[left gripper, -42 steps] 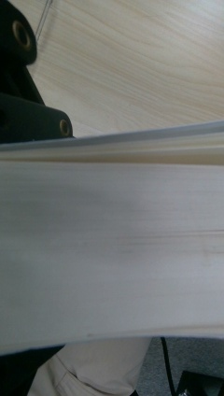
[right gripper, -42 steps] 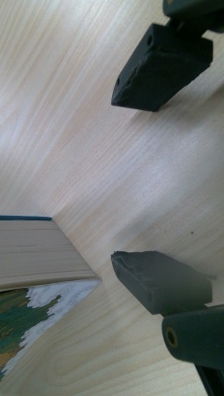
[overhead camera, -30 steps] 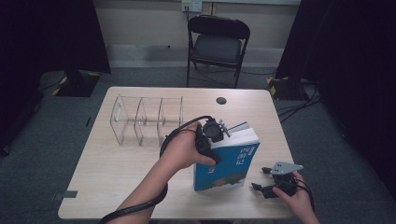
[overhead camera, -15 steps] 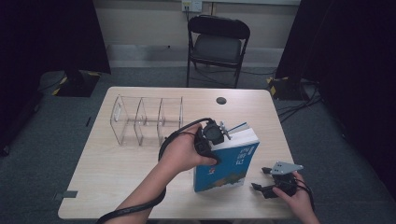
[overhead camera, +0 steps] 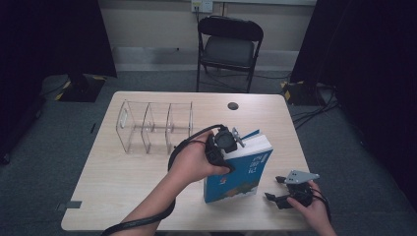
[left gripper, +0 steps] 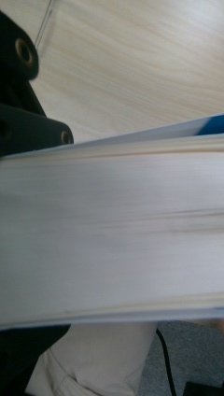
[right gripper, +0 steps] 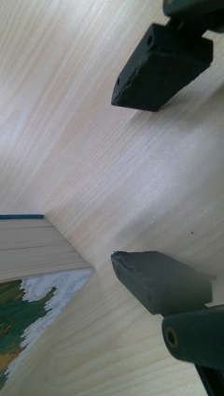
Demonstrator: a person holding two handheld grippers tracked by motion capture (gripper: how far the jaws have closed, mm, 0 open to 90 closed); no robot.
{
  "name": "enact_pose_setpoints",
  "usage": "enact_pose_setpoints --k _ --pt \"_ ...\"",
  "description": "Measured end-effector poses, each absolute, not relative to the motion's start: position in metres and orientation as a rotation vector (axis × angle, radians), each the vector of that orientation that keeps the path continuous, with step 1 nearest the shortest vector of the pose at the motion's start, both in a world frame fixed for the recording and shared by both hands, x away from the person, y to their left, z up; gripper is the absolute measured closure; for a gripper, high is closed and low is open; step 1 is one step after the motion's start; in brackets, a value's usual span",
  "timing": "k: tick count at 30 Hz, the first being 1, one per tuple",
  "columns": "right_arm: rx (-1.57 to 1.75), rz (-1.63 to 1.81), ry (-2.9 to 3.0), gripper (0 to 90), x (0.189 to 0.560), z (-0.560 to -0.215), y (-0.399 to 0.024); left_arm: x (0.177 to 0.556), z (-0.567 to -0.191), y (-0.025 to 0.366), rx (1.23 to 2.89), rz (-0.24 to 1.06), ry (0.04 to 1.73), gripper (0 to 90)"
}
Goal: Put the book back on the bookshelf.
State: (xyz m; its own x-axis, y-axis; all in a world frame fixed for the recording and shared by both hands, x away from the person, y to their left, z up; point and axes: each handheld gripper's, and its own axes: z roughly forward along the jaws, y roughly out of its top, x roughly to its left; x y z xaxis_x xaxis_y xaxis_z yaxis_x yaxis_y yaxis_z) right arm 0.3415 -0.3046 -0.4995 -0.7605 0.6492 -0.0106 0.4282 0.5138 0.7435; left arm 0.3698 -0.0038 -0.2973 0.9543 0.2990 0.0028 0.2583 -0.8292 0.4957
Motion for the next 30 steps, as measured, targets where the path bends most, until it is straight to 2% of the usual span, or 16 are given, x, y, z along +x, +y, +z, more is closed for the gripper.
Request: enact_pose_setpoints --k 2,4,12,27,30 --pt "0.904 1.095 2.471 19.7 0.341 -0.500 -0.305 0.370 -0.298 -0.011 2.601 0.115 0.376 55.4" --pt "0.908 1.094 2.472 19.7 0.341 -0.500 -0.305 0.372 -0.302 -0.017 2.628 0.075 0.390 57.9" --pt "0.911 1.094 2.472 19.6 0.341 -0.500 -0.305 0.369 -0.302 -0.018 2.635 0.068 0.393 60.2" --pt "0.910 1.095 2.475 19.6 0.341 -0.500 -0.304 0.370 -0.303 -0.018 2.659 0.062 0.389 55.8" --pt "0.910 1.095 2.475 19.6 0.341 -0.500 -0.304 0.370 -0.303 -0.018 2.660 0.077 0.414 58.5"
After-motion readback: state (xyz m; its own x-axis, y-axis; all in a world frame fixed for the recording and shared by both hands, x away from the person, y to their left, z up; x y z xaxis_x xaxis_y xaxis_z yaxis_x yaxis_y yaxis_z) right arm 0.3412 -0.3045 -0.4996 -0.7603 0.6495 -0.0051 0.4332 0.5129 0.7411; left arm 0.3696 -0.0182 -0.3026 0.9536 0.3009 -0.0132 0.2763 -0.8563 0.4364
